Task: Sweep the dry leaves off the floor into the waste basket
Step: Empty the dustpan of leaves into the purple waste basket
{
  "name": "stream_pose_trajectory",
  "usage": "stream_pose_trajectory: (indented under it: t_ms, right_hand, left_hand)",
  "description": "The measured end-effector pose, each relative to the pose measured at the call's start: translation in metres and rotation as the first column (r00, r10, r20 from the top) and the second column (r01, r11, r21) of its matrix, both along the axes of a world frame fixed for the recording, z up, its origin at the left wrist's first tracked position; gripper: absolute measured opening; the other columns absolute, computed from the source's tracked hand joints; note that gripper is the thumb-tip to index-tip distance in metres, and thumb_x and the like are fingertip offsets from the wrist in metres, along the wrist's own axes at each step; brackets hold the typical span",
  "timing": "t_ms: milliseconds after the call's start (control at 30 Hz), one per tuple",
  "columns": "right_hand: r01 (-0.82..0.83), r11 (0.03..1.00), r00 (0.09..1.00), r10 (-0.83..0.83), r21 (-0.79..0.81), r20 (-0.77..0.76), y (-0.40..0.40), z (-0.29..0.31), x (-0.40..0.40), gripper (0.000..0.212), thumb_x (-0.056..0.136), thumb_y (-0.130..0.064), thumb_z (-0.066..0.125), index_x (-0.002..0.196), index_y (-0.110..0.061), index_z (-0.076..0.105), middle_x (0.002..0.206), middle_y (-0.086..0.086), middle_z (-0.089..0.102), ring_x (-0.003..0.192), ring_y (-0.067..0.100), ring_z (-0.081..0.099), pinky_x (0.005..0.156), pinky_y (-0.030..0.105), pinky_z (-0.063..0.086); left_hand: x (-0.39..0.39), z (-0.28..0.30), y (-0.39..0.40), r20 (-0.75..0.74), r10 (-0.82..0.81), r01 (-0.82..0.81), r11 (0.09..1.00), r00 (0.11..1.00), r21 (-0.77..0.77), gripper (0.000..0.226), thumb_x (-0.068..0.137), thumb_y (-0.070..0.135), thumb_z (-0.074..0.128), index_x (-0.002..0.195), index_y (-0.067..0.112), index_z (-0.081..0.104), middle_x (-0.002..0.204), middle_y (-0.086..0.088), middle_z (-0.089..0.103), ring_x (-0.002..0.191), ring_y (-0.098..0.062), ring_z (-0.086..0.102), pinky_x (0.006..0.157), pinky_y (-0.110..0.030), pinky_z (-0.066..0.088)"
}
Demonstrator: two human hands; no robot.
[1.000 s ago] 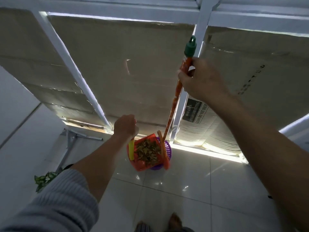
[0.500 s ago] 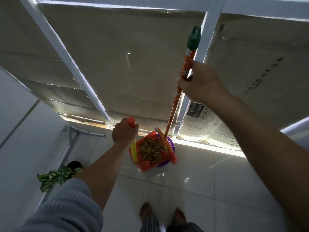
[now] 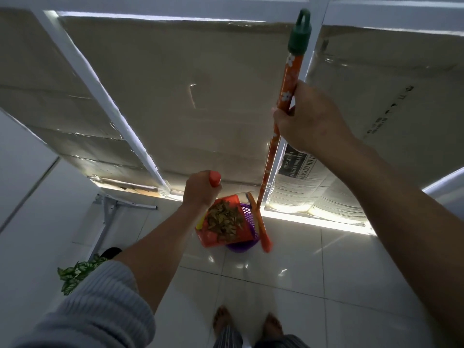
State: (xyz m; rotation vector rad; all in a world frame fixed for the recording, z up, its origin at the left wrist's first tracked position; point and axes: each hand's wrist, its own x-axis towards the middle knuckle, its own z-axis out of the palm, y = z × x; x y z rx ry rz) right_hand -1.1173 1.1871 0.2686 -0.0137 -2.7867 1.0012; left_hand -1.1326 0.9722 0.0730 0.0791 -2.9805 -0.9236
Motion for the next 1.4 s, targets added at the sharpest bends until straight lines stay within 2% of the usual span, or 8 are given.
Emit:
stream_pose_trajectory:
  t_ms: [133, 267, 467, 633, 733, 867, 1167, 1400]
  right_hand:
    - [0.031, 0.999, 0.997, -0.030, 0.023, -0.064, 0.009, 0.001, 0.011, 0.007, 0.096, -0.027, 0.060, 0.100, -0.026, 0.055, 0.090, -0.004, 0.067, 0.079, 0.011, 0.064, 0.059, 0.013, 0.037]
    - [0.021, 1.000, 0.995, -0.021, -0.004, -0.101, 0.010, -0.018, 0.019, 0.014, 0.096, -0.029, 0.060, 0.109, -0.022, 0.060, 0.088, -0.002, 0.069, 0.078, 0.016, 0.068, 0.072, 0.029, 0.055]
    - [-0.036, 0.999, 0.995, 0.037, 0.019, -0.089, 0.003, -0.048, 0.032, 0.014, 0.096, -0.030, 0.060, 0.108, -0.023, 0.059, 0.086, 0.000, 0.068, 0.075, 0.018, 0.068, 0.076, 0.033, 0.057]
    - [-0.028, 0.999, 0.993, 0.032, 0.037, -0.110, 0.008, -0.050, 0.034, 0.016, 0.095, -0.032, 0.059, 0.107, -0.022, 0.059, 0.086, 0.002, 0.069, 0.079, 0.023, 0.068, 0.079, 0.035, 0.056]
    - [-0.021, 0.999, 0.992, 0.026, 0.045, -0.120, 0.014, -0.051, 0.036, 0.017, 0.095, -0.032, 0.060, 0.109, -0.021, 0.060, 0.088, 0.000, 0.068, 0.080, 0.020, 0.068, 0.076, 0.029, 0.052]
    - [-0.018, 0.999, 0.992, 0.022, 0.036, -0.121, 0.019, -0.055, 0.041, 0.020, 0.095, -0.032, 0.061, 0.111, -0.020, 0.061, 0.089, 0.000, 0.069, 0.081, 0.021, 0.068, 0.078, 0.035, 0.056]
    - [-0.051, 0.998, 0.989, 0.055, 0.035, -0.136, 0.016, -0.060, 0.054, 0.019, 0.095, -0.032, 0.059, 0.112, -0.024, 0.060, 0.086, 0.001, 0.068, 0.080, 0.021, 0.067, 0.074, 0.028, 0.050]
    - [-0.093, 0.995, 0.986, 0.097, 0.035, -0.137, 0.005, -0.055, 0.061, 0.018, 0.096, -0.028, 0.060, 0.111, -0.019, 0.062, 0.088, -0.004, 0.066, 0.083, 0.018, 0.067, 0.075, 0.026, 0.047]
  left_hand:
    - [0.014, -0.004, 0.004, -0.053, -0.145, 0.141, 0.987, 0.988, -0.072, 0.010, 0.076, 0.022, 0.067, 0.077, 0.013, 0.066, 0.076, -0.007, 0.069, 0.075, -0.028, 0.063, 0.068, -0.033, 0.048]
    - [0.034, -0.012, 0.007, -0.044, -0.238, 0.232, 0.967, 0.970, -0.108, 0.012, 0.078, 0.028, 0.067, 0.078, 0.017, 0.064, 0.073, -0.007, 0.068, 0.071, -0.029, 0.063, 0.064, -0.034, 0.051]
    - [0.067, -0.028, 0.001, -0.041, -0.357, 0.354, 0.933, 0.933, -0.069, 0.016, 0.077, 0.032, 0.065, 0.086, 0.019, 0.067, 0.078, 0.000, 0.070, 0.074, -0.023, 0.065, 0.066, -0.031, 0.051]
    - [0.093, -0.040, 0.004, -0.087, -0.439, 0.430, 0.897, 0.894, -0.104, 0.020, 0.077, 0.027, 0.066, 0.093, 0.016, 0.068, 0.084, -0.006, 0.071, 0.076, -0.029, 0.067, 0.066, -0.032, 0.053]
    - [0.100, -0.045, 0.006, -0.080, -0.440, 0.434, 0.897, 0.895, -0.080, 0.025, 0.076, 0.032, 0.060, 0.094, 0.017, 0.068, 0.090, -0.003, 0.072, 0.080, -0.026, 0.068, 0.068, -0.034, 0.055]
    - [0.110, -0.052, 0.007, -0.118, -0.472, 0.457, 0.879, 0.873, -0.134, 0.025, 0.075, 0.021, 0.072, 0.099, 0.016, 0.068, 0.095, -0.004, 0.072, 0.082, -0.027, 0.069, 0.069, -0.034, 0.056]
    - [0.138, -0.066, 0.004, -0.138, -0.469, 0.443, 0.878, 0.872, -0.184, 0.033, 0.072, 0.019, 0.077, 0.103, 0.015, 0.066, 0.104, -0.005, 0.071, 0.089, -0.029, 0.069, 0.068, -0.036, 0.057]
    - [0.154, -0.068, -0.007, -0.156, -0.437, 0.406, 0.893, 0.886, -0.192, 0.035, 0.072, 0.019, 0.077, 0.105, 0.016, 0.064, 0.106, -0.004, 0.071, 0.084, -0.030, 0.069, 0.066, -0.036, 0.057]
